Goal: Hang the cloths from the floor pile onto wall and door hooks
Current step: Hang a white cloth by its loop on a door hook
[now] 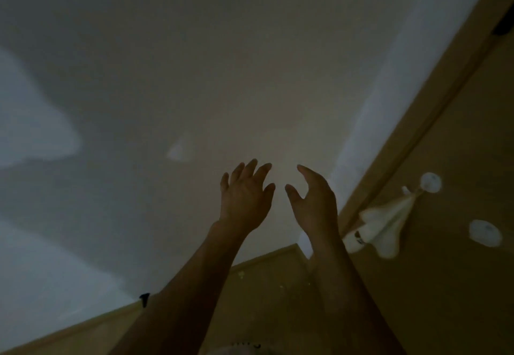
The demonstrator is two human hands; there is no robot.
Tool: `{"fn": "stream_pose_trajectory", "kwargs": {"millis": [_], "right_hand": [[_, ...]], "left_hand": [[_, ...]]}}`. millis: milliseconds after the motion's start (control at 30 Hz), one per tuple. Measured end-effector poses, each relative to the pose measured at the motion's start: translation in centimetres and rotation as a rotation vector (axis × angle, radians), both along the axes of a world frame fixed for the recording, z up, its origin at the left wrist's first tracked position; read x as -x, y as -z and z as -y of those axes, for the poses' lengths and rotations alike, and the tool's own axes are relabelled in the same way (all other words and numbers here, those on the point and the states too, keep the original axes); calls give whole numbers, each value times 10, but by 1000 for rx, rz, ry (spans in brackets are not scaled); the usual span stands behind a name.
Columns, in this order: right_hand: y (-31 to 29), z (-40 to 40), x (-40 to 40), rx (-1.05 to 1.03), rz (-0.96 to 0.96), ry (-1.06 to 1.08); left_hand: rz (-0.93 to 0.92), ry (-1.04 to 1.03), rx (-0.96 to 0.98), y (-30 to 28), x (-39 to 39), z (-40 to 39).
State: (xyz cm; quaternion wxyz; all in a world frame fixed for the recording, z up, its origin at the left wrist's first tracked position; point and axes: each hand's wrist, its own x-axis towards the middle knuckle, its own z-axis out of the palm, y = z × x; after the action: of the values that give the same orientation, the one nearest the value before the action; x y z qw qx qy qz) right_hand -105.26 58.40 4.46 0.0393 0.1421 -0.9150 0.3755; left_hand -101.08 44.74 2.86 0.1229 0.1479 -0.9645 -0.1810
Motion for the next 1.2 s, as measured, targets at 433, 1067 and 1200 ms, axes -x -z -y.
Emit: {"fn": "stream_pose_trajectory", "kwargs": {"millis": [433,1067,1200], "right_hand": [[0,156,-127,-20,3,-459],[6,397,-452,-110,-1,-1117],[13,440,-507,-129,-15,-1261]], "left_hand": [[6,-468,-4,-3,-185,127],[-25,-1073,-43,17,-557,294],[-4,-1218,-61,25,-612,315]]}}
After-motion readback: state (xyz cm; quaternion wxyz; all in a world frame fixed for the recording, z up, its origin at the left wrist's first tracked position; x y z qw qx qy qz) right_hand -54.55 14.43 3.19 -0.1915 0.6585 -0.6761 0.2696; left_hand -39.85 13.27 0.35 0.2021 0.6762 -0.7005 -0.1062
